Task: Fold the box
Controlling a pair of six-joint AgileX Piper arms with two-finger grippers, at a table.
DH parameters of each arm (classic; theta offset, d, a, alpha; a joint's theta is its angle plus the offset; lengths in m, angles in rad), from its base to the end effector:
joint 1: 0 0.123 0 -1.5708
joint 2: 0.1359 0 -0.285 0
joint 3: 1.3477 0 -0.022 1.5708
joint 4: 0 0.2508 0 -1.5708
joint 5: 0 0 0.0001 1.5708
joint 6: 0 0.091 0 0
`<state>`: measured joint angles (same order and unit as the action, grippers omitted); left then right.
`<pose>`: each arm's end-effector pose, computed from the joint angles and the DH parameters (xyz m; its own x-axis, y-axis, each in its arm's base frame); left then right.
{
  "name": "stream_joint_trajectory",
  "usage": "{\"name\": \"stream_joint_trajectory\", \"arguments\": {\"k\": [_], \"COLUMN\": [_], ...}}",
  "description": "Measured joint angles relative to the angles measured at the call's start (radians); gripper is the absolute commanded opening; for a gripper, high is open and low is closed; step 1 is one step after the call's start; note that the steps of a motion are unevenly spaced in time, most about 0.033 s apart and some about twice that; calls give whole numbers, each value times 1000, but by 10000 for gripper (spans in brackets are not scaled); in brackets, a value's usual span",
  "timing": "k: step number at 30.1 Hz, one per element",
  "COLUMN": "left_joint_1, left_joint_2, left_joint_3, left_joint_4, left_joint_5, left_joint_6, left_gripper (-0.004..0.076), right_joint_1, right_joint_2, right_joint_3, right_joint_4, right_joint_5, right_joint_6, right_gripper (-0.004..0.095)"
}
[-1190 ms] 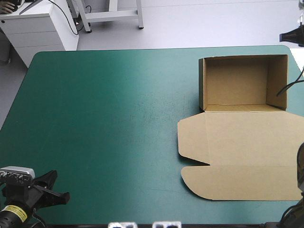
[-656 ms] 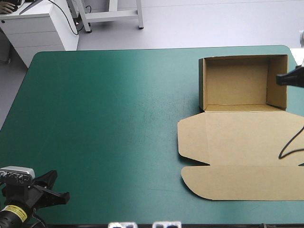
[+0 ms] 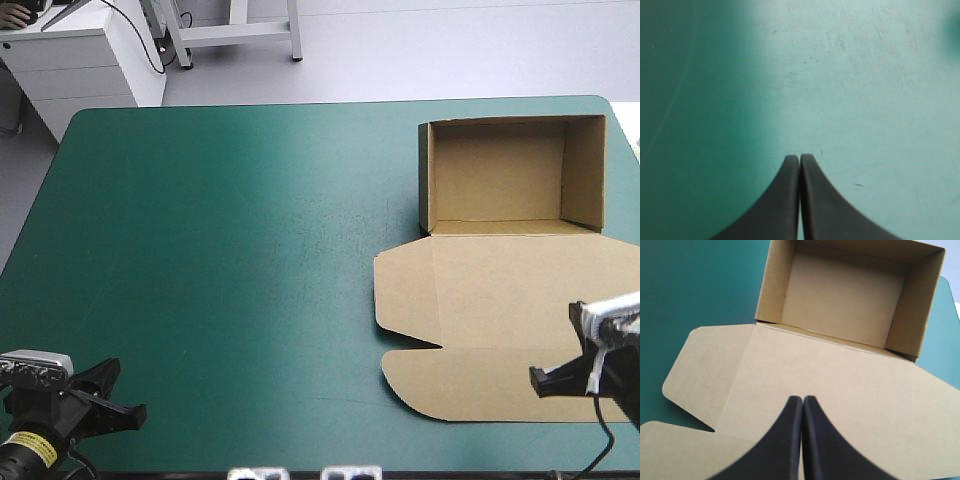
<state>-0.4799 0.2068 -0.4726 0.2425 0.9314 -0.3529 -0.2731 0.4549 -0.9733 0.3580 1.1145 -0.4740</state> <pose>0.0389 -0.0005 0.2783 -0.5274 0.0479 -0.8482 0.2049 0.9761 -0.0723 0.0399 0.0186 0.4024 -0.4216 -0.1832 -0.8881 -0.1483 0.9801 -0.1318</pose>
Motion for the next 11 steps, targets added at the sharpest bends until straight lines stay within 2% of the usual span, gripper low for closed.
{"name": "stream_joint_trajectory", "arguments": {"k": [6,11], "left_joint_1": [0,0], "left_joint_2": [0,0], "left_joint_3": [0,0], "left_joint_4": [0,0], "left_joint_5": [0,0], "left_joint_6": [0,0], "left_gripper": [-8,-8], "right_joint_1": [0,9], "right_joint_2": [-184,-265], "right_joint_3": [190,316], "right_joint_4": [3,3], "right_joint_5": [-71,-127], "right_joint_6": [-1,-2], "right_gripper": [-14,-14]}}
